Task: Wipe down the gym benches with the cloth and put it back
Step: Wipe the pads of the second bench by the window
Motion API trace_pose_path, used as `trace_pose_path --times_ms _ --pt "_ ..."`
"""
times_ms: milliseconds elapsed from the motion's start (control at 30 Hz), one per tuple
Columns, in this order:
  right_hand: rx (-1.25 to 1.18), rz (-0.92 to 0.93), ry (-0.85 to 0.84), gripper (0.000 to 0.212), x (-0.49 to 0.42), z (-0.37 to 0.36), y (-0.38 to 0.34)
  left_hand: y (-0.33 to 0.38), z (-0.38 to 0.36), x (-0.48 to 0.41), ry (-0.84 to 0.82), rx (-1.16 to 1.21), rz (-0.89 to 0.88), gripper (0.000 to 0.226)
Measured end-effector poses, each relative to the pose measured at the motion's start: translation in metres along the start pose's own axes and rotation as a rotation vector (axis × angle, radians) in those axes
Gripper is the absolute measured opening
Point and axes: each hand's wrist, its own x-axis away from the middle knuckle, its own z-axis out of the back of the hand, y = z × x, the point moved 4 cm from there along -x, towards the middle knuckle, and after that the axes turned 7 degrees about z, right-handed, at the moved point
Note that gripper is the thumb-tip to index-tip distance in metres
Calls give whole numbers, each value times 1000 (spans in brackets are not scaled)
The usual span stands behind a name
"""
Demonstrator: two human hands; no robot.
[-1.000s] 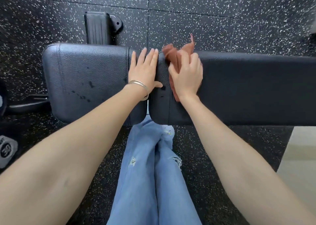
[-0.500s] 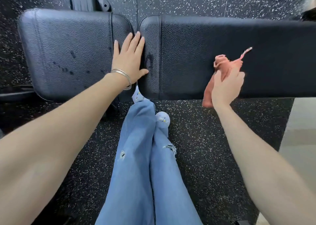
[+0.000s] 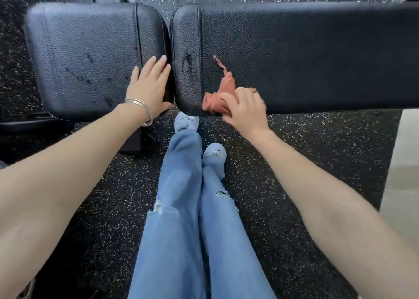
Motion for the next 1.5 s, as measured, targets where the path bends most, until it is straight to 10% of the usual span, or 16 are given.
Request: trace_pose_path --times_ms 100,300,667,1000,1500 --pt "-60 -128 -14 43 14 2 48 -10 -6 10 -9 31 32 95" --pt "-242 -1007 152 56 -11 2 35 -11 -20 24 -8 57 31 92" --pt "-171 -193 -45 43 -56 -9 -85 -38 -5 13 27 119 26 92" --pt "-129 -532 -62 40 -247 12 4 -68 38 -47 29 42 -55 110" --pt "-206 -451 -33 42 -113 4 -80 -71 30 -54 13 -52 -102 116"
